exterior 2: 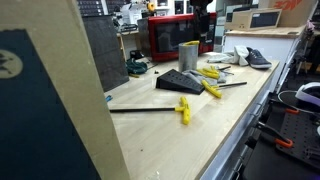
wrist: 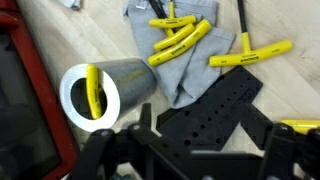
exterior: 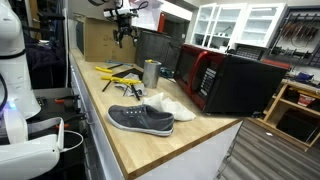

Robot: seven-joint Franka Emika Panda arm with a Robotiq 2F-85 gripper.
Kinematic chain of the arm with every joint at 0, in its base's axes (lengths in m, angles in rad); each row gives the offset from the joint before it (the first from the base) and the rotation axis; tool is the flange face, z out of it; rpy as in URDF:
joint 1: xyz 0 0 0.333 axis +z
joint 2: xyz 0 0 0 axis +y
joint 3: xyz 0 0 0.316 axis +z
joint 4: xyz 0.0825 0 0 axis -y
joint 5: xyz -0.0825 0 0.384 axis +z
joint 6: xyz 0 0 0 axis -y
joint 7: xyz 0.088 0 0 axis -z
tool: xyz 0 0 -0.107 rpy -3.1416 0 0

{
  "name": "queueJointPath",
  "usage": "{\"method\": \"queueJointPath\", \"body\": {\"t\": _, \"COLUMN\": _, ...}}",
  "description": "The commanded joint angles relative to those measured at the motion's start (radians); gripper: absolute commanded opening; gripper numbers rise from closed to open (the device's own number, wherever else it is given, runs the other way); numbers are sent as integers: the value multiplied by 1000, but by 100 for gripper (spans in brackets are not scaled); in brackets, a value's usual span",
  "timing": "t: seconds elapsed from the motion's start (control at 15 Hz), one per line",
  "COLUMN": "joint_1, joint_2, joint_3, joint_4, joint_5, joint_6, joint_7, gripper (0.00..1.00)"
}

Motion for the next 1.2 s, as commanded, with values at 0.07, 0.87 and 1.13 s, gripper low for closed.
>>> {"method": "queueJointPath", "body": {"t": 0.07, "joint_1": 7, "joint_2": -80, "joint_3": -83, "joint_4": -37, "joint_5": 278, "joint_6": -2, "joint_7": -208, "gripper": 100}}
{"method": "queueJointPath", "body": {"t": 0.87, "joint_1": -39, "joint_2": -117, "joint_3": -148, "joint_4": -25, "joint_5": 402, "joint_6": -181, "joint_7": -279, "gripper": 100}}
{"method": "queueJointPath", "body": {"t": 1.13, "joint_1": -42, "joint_2": -132, "joint_3": -153, "joint_4": -33, "joint_5": 401, "joint_6": -187, "joint_7": -289, "gripper": 100}}
